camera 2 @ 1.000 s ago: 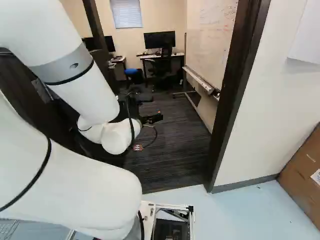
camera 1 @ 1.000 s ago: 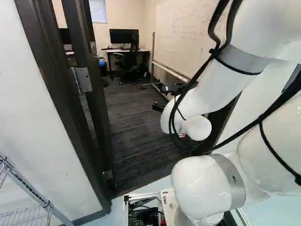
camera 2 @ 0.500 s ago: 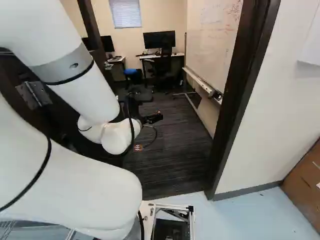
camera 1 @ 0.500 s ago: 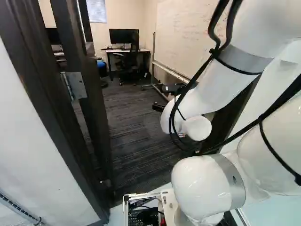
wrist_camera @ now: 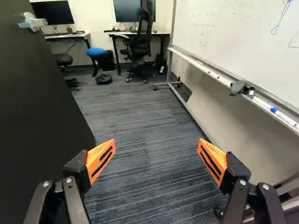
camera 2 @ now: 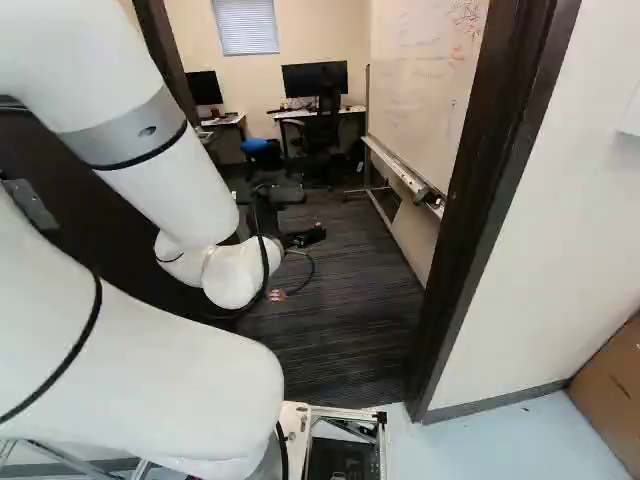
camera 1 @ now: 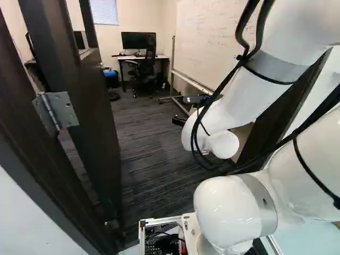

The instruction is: Open the door and move inside

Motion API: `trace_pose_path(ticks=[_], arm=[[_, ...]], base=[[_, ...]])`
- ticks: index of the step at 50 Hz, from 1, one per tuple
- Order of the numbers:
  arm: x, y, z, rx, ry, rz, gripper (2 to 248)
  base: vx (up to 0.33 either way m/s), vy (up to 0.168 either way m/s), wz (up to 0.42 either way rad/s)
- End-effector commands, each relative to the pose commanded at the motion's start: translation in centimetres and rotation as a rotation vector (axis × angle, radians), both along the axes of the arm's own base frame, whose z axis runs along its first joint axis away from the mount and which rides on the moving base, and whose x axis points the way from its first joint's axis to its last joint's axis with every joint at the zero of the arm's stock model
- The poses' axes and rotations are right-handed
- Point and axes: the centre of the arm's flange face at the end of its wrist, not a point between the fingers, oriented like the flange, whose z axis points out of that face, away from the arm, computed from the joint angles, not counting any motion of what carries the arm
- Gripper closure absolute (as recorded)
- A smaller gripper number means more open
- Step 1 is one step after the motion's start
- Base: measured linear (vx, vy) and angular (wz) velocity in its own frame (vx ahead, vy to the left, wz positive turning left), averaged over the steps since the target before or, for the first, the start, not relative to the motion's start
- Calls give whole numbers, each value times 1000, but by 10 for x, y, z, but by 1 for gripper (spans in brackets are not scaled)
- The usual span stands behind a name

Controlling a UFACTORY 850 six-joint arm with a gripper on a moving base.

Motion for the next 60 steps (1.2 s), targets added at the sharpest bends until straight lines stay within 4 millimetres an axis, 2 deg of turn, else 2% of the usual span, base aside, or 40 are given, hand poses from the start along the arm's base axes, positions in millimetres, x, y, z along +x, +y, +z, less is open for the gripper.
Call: trace_pose_path(ticks=[35,60], arm=[[0,0,0,0,0,0,3],[0,0,0,0,0,0,3]], base=[[174,-9,171],[164,37,190]])
